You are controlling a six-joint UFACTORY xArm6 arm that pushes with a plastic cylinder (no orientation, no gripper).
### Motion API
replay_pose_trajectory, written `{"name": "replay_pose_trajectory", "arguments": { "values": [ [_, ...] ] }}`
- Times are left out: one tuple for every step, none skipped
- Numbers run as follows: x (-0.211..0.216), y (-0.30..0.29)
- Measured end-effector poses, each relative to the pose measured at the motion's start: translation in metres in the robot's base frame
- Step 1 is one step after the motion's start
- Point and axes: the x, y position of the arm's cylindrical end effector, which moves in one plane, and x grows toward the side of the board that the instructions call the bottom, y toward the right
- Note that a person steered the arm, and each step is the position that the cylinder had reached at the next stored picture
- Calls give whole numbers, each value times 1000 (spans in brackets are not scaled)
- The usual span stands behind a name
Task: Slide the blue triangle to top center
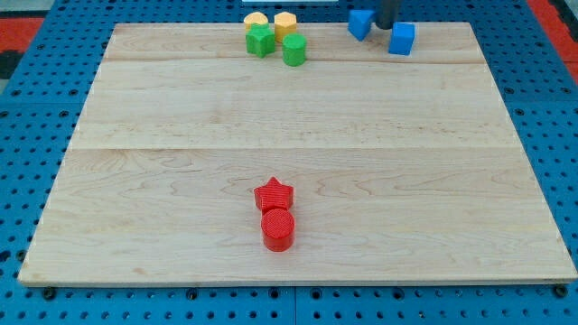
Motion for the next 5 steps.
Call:
{"name": "replay_pose_trajectory", "arguments": {
  "values": [
    [1,0],
    [0,6],
    [0,-30],
    [13,-67],
    [37,-65]
  ]
}}
